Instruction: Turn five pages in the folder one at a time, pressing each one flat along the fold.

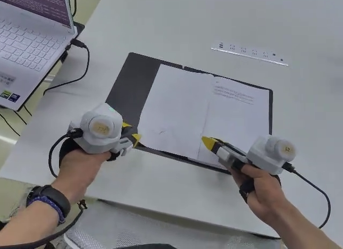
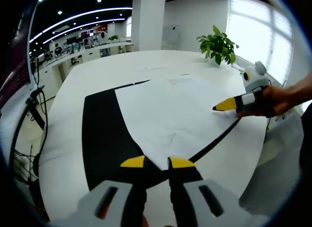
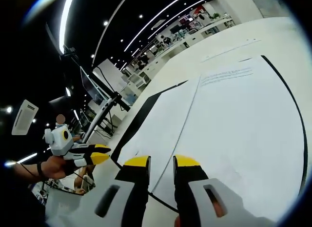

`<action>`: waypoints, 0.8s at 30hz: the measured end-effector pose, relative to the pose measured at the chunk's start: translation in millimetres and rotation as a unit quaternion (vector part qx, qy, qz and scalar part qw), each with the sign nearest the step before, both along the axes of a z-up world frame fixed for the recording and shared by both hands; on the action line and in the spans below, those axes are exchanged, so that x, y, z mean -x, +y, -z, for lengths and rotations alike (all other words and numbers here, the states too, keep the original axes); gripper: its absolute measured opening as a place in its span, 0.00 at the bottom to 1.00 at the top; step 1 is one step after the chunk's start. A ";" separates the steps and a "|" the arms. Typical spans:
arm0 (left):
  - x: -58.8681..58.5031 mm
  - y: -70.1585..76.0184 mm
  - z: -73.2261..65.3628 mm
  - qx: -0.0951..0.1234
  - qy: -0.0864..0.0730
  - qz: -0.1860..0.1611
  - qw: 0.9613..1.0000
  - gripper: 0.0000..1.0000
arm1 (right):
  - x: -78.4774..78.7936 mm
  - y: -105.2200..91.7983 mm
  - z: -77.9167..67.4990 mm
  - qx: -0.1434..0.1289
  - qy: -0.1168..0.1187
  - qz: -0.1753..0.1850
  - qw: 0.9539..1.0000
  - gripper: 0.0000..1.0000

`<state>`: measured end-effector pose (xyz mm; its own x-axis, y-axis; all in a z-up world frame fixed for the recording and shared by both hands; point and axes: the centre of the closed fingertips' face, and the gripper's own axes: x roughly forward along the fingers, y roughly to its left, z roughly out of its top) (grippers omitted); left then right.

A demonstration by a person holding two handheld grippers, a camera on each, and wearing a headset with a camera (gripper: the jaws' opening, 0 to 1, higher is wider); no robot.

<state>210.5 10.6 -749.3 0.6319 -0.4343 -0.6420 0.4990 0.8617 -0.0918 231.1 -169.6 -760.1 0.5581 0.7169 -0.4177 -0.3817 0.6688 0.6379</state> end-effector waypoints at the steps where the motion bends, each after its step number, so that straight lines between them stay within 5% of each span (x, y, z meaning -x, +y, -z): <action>1: -1.5 -1.9 0.5 0.006 0.001 0.001 1.000 0.14 | 0.6 -1.4 0.3 0.000 0.001 0.002 1.000 0.17; 12: -15.7 -18.9 23.6 0.014 0.021 0.014 1.000 0.03 | -0.1 -5.5 1.3 -0.004 0.007 0.018 1.000 0.15; 16: -10.3 -20.1 36.2 0.000 0.039 0.019 0.999 0.01 | -0.2 -2.6 1.0 -0.005 0.005 0.013 1.000 0.14; 18: -4.2 -18.7 44.7 -0.027 0.048 0.034 0.998 0.01 | 0.3 -1.0 1.0 -0.004 0.003 0.008 1.000 0.13; 19: -6.8 -17.8 43.4 -0.031 0.031 0.027 0.999 0.00 | 0.1 -0.3 1.3 -0.004 0.003 0.006 1.000 0.13; 20: -4.0 -17.3 44.5 -0.028 0.043 0.025 0.998 0.00 | -0.4 0.0 1.3 -0.004 0.002 0.005 1.000 0.13; 24: -6.9 -16.3 42.6 -0.008 0.048 0.006 0.999 0.00 | -6.5 1.7 0.4 -0.006 -0.001 0.003 1.000 0.11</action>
<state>217.3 -5.7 -791.9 0.5620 -0.4305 -0.7063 0.4985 0.8577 -0.1261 237.6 -167.9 -760.5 0.5633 0.7187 -0.4077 -0.3796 0.6634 0.6448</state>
